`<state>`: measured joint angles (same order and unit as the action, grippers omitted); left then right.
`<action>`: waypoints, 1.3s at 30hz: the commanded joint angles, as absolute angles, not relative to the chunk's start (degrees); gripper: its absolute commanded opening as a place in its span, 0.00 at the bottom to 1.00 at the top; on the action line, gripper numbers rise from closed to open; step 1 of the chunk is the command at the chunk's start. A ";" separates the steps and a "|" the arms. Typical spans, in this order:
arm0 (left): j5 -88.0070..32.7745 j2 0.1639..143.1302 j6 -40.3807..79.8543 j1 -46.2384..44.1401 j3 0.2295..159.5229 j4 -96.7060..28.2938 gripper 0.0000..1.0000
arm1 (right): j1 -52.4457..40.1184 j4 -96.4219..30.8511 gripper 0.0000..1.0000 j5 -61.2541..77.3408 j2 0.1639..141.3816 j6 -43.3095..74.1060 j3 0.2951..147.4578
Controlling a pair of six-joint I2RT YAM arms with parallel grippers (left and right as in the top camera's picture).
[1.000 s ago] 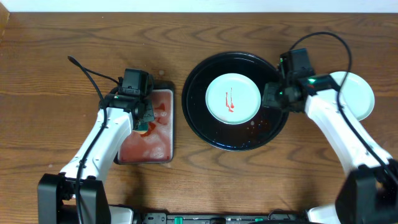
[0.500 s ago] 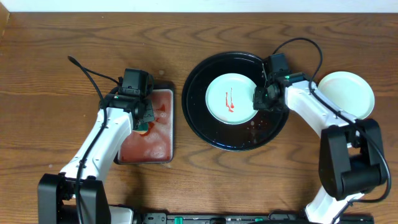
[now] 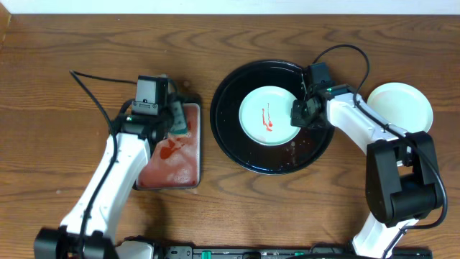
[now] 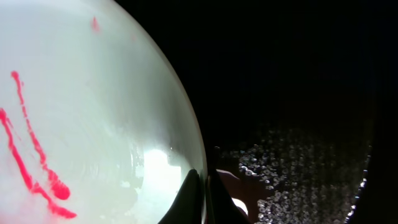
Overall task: Clean dirty plates on tray and stack at the side
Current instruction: 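Carry the sponge with the left gripper over the white plate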
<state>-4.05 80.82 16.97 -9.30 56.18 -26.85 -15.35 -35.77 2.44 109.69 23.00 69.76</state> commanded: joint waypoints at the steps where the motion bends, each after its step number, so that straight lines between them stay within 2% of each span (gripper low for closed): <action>1: -11.35 79.42 20.64 -13.13 56.86 -23.07 0.07 | -18.31 -36.12 0.01 5.43 111.28 24.01 69.58; 9: -11.38 91.39 28.84 -29.12 56.86 -5.02 0.07 | -22.98 -32.88 0.01 8.01 111.28 30.72 69.58; 12: -11.35 94.28 30.68 -30.89 56.86 -3.44 0.07 | -22.98 -31.99 0.01 8.01 111.28 33.36 69.58; 21: -10.90 99.81 32.47 -31.86 56.86 -2.87 0.07 | -23.00 -30.11 0.01 8.01 111.28 35.38 69.60; 31: -9.47 107.22 32.49 -31.77 56.86 3.55 0.07 | -23.57 -29.58 0.01 8.49 111.28 35.57 69.60; 39: -6.57 108.22 32.05 -29.41 56.88 1.04 0.07 | -23.79 -30.55 0.01 8.12 111.28 35.62 69.58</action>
